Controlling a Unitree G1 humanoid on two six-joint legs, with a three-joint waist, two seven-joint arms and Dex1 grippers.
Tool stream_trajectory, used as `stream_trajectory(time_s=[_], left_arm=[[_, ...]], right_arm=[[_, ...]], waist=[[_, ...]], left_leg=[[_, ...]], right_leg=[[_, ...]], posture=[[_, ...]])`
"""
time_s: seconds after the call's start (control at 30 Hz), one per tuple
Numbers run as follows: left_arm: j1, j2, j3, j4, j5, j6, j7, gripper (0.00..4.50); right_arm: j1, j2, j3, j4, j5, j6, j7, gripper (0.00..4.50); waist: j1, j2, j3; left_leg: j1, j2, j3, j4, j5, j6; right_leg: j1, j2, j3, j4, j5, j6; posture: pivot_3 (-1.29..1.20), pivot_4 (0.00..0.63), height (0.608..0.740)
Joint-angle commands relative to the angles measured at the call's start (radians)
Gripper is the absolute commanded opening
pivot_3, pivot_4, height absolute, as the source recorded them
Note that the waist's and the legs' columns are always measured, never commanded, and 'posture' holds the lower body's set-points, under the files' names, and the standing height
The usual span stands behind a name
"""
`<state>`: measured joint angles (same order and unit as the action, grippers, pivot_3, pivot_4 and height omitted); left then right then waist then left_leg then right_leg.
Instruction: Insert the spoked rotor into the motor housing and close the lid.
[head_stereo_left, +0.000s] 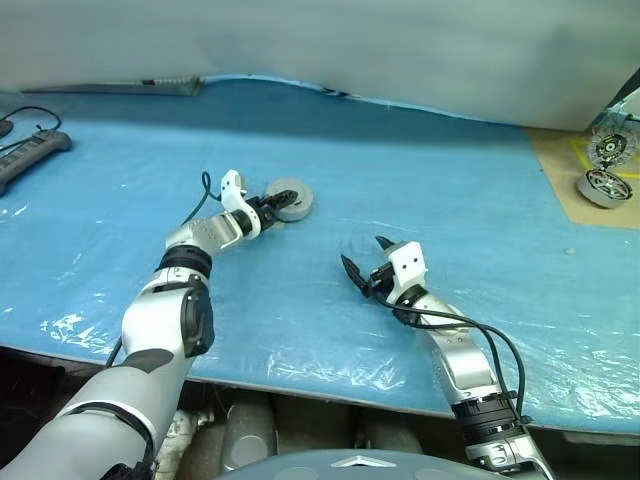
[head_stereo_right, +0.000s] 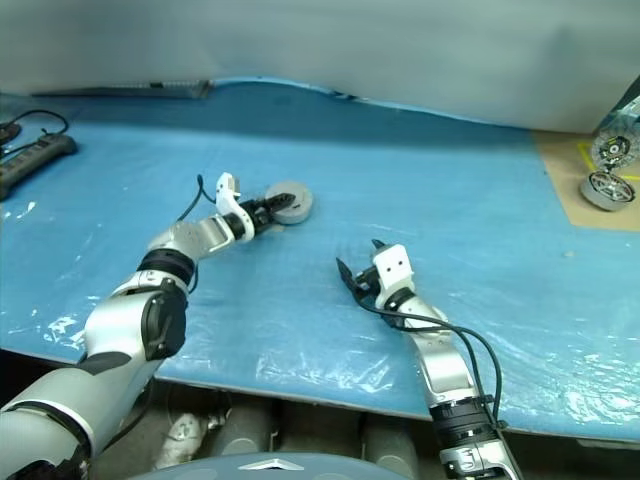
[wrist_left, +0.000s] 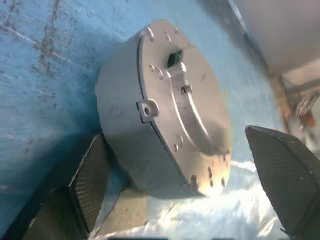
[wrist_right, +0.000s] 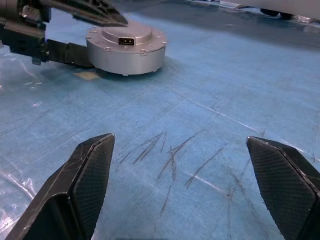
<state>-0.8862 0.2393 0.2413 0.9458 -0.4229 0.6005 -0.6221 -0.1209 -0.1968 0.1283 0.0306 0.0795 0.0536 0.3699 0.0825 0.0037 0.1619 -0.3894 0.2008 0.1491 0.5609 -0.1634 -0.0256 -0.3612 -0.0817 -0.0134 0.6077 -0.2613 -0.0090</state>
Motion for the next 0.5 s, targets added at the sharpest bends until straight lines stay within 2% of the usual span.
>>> stream_trajectory(time_s=[0.03, 0.13, 0.2, 0.33, 0.5], left_arm=[[0.222, 0.045, -0.169, -0.227, 0.126, -0.042, -0.074, 4.46], [0.366, 0.069, -0.223, -0.438, 0.167, -0.177, -0.087, 4.46], [0.445, 0.072, -0.235, -0.528, 0.214, -0.344, -0.058, 4.46], [0.538, 0.064, -0.237, -0.611, 0.259, -0.571, -0.027, 4.46], [0.602, 0.033, -0.222, -0.678, 0.239, -0.690, -0.005, 4.46]], right_arm=[[0.008, -0.003, -0.027, -0.023, 0.017, -0.015, 0.004, 4.50], [0.034, -0.007, -0.044, -0.046, 0.031, -0.011, 0.007, 4.50], [0.057, -0.007, -0.057, -0.071, 0.044, -0.008, 0.010, 4.50], [0.107, -0.001, -0.076, -0.131, 0.064, 0.001, 0.000, 4.50], [0.154, 0.007, -0.072, -0.180, 0.054, 0.009, -0.015, 4.50]], waist=[[-0.006, 0.001, 0.000], [-0.012, 0.001, -0.001], [-0.012, 0.001, -0.001], [-0.013, 0.001, 0.000], [-0.012, 0.001, 0.000]], left_leg=[[0.001, 0.000, 0.001, -0.001, 0.000, 0.000], [0.000, 0.001, 0.001, -0.003, 0.000, 0.000], [0.000, 0.001, 0.001, -0.004, -0.001, 0.002], [-0.004, 0.001, 0.001, -0.004, -0.002, 0.002], [-0.010, 0.001, 0.001, -0.004, -0.001, 0.002]], right_leg=[[0.000, 0.000, 0.000, 0.000, 0.000, -0.001], [0.000, 0.001, 0.000, -0.001, -0.001, -0.002], [-0.001, 0.001, 0.000, -0.001, -0.002, -0.002], [-0.006, 0.001, -0.001, -0.002, -0.002, -0.002], [-0.011, 0.001, 0.000, -0.002, -0.002, -0.002]], posture=[[0.00, 0.150, 0.740], [0.00, 0.150, 0.740], [0.00, 0.150, 0.740], [0.00, 0.150, 0.740], [0.00, 0.150, 0.740]])
